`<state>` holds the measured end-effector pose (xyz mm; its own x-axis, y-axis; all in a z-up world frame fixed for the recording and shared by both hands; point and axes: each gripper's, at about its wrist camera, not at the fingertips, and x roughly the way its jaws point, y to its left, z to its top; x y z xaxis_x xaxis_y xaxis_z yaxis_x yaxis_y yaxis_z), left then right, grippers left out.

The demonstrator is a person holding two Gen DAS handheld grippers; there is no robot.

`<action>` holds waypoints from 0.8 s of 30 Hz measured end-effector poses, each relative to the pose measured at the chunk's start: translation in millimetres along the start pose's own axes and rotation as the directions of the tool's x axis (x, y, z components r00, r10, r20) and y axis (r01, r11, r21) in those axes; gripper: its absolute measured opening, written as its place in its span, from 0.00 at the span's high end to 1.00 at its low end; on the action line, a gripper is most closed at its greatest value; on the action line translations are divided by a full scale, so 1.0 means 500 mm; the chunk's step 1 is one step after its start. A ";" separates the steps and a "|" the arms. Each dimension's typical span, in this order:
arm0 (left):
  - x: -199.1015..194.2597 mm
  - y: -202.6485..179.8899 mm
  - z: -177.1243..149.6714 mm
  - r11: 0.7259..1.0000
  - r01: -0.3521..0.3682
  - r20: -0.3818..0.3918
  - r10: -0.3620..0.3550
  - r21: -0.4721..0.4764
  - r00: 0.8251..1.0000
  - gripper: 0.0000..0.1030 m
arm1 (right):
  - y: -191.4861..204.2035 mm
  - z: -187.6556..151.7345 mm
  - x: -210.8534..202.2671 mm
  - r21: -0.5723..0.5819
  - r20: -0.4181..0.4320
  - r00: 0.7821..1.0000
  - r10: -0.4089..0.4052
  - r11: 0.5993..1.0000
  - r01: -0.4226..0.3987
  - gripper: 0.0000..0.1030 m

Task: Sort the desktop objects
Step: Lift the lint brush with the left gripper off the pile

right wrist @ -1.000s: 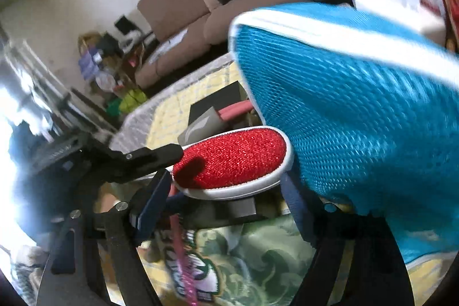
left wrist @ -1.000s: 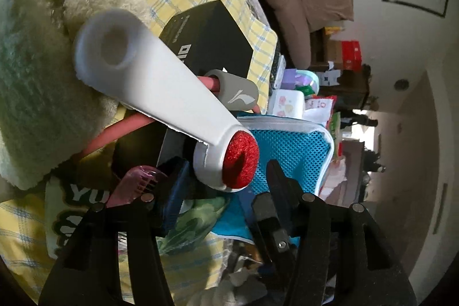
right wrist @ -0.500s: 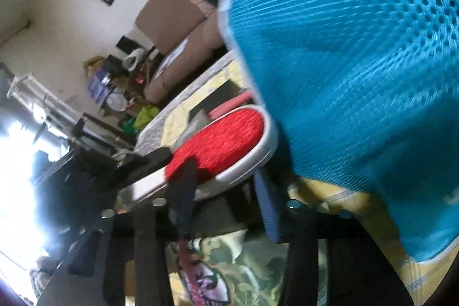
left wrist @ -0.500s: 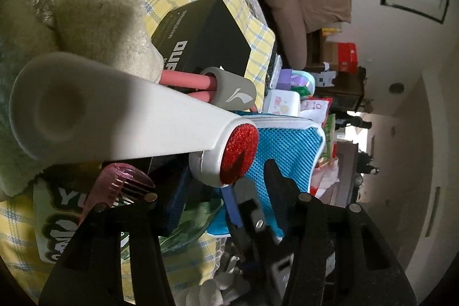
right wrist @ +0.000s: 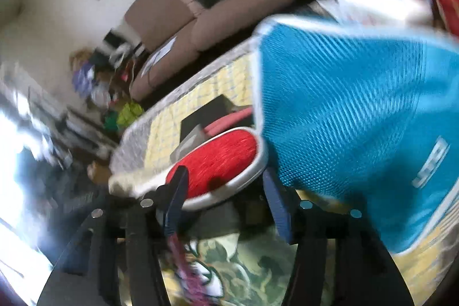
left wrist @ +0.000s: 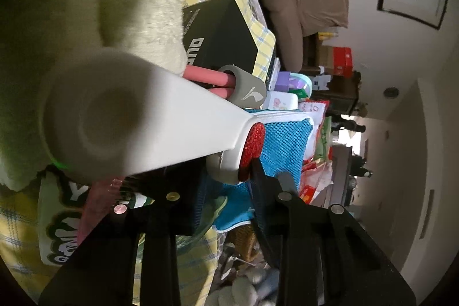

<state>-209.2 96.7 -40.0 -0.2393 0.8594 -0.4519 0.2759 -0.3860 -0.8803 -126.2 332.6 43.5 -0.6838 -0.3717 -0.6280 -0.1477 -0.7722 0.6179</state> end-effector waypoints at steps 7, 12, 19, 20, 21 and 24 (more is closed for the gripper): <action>0.004 -0.001 0.003 1.000 0.007 -0.019 -0.007 0.006 1.000 0.73 | -0.081 0.006 0.054 0.267 -0.002 0.981 0.196 0.945 -0.188 0.45; 0.005 -0.002 -0.003 1.000 0.004 -0.024 -0.003 0.023 1.000 0.73 | -0.085 0.010 0.057 0.280 0.009 0.983 0.182 0.944 -0.177 0.56; -0.010 -0.033 -0.026 0.998 0.031 -0.044 -0.028 0.060 0.999 0.73 | -0.067 0.008 0.014 0.240 0.038 0.983 0.178 0.954 -0.182 0.57; -0.015 -0.041 -0.031 0.997 0.034 -0.047 -0.031 0.068 0.998 0.73 | -0.063 0.009 0.006 0.238 0.039 0.983 0.181 0.953 -0.185 0.57; -0.021 -0.049 -0.036 0.996 0.039 -0.050 -0.035 0.075 0.998 0.73 | -0.059 0.009 -0.004 0.236 0.040 0.982 0.184 0.953 -0.188 0.57; -0.044 -0.071 -0.049 0.994 0.056 -0.054 -0.051 0.093 0.997 0.73 | -0.036 0.010 -0.038 0.220 0.043 0.982 0.186 0.957 -0.191 0.57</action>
<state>-190.9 100.0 4.8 -0.2023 0.8948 -0.3979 0.1746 -0.3668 -0.9138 -114.2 356.0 46.3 -0.7296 -0.4862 -0.4809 -0.1679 -0.5543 0.8152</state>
